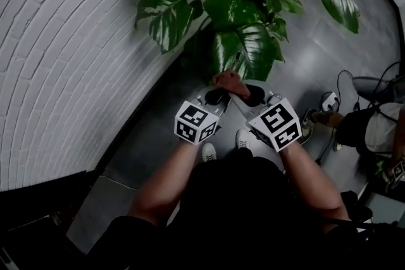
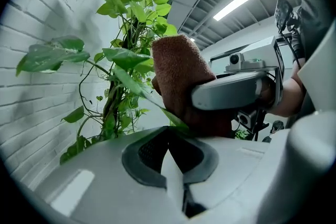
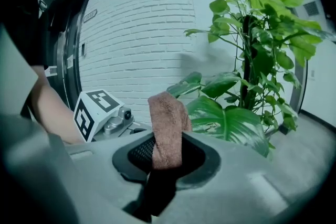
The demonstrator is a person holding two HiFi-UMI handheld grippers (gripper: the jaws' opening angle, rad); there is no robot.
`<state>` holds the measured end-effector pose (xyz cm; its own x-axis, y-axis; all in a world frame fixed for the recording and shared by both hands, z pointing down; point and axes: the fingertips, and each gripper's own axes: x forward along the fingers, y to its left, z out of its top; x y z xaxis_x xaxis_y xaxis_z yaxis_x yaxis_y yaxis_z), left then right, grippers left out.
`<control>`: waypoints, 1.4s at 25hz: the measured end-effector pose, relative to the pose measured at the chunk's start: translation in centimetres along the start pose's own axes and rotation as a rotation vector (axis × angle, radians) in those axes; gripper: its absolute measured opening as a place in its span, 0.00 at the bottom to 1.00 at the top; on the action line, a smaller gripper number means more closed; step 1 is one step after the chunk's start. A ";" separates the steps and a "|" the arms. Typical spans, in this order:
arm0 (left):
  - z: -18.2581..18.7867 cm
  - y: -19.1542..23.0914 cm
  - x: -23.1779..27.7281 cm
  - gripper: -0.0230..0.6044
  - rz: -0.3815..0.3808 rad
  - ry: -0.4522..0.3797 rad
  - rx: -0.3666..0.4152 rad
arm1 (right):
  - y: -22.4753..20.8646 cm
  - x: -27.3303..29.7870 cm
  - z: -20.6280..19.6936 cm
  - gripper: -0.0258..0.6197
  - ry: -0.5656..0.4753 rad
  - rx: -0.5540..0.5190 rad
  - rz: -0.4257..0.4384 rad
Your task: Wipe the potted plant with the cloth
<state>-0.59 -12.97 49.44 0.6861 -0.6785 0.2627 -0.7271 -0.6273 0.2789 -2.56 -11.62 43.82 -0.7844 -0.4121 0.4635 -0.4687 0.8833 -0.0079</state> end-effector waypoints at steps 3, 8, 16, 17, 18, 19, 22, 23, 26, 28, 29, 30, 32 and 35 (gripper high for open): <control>-0.4 -0.3 -0.7 0.06 -0.010 0.013 0.003 | 0.8 -0.1 -0.2 0.15 0.000 0.010 -0.017; -0.4 -1.8 -1.6 0.06 -0.054 0.012 0.024 | 2.4 -0.5 -0.1 0.15 -0.002 -0.004 -0.037; -1.2 -3.9 -3.3 0.06 -0.128 0.030 0.055 | 5.0 -1.7 -0.2 0.15 -0.002 -0.001 -0.057; -1.3 -3.9 -3.5 0.06 -0.135 0.032 0.060 | 5.2 -1.9 -0.2 0.15 -0.004 0.000 -0.059; -1.5 -3.9 -3.6 0.06 -0.139 0.034 0.062 | 5.4 -2.2 0.0 0.15 -0.007 0.001 -0.061; -1.6 -3.8 -3.7 0.06 -0.142 0.036 0.062 | 5.6 -2.6 0.2 0.15 -0.012 0.003 -0.063; -2.0 -3.4 -3.8 0.06 -0.139 0.042 0.058 | 5.8 -4.1 1.7 0.15 -0.043 -0.014 -0.075; -2.2 -3.2 -3.8 0.06 -0.136 0.047 0.058 | 5.5 -4.7 2.4 0.15 -0.055 -0.030 -0.086; -2.9 -2.3 -3.7 0.06 -0.115 0.059 0.053 | 3.1 -5.9 4.0 0.15 -0.075 -0.071 -0.143; -3.4 -1.7 -3.6 0.06 -0.094 0.064 0.039 | 0.5 -6.1 4.4 0.15 -0.073 -0.086 -0.179; -3.6 -1.4 -3.5 0.06 -0.084 0.065 0.032 | -0.9 -6.0 4.4 0.15 -0.072 -0.092 -0.195; -3.7 -1.2 -3.5 0.06 -0.076 0.064 0.026 | -2.2 -5.8 4.5 0.15 -0.071 -0.096 -0.208; -3.7 -0.8 -3.6 0.06 -0.062 0.054 0.012 | -4.3 -5.1 4.6 0.15 -0.063 -0.098 -0.221; -3.9 -0.2 -4.2 0.06 -0.026 0.040 -0.013 | -6.0 -3.8 4.2 0.15 -0.042 -0.110 -0.210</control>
<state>-3.25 -8.55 51.89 0.7053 -0.6460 0.2921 -0.7089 -0.6393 0.2980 1.50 -16.34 38.39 -0.6916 -0.5961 0.4079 -0.5780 0.7954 0.1824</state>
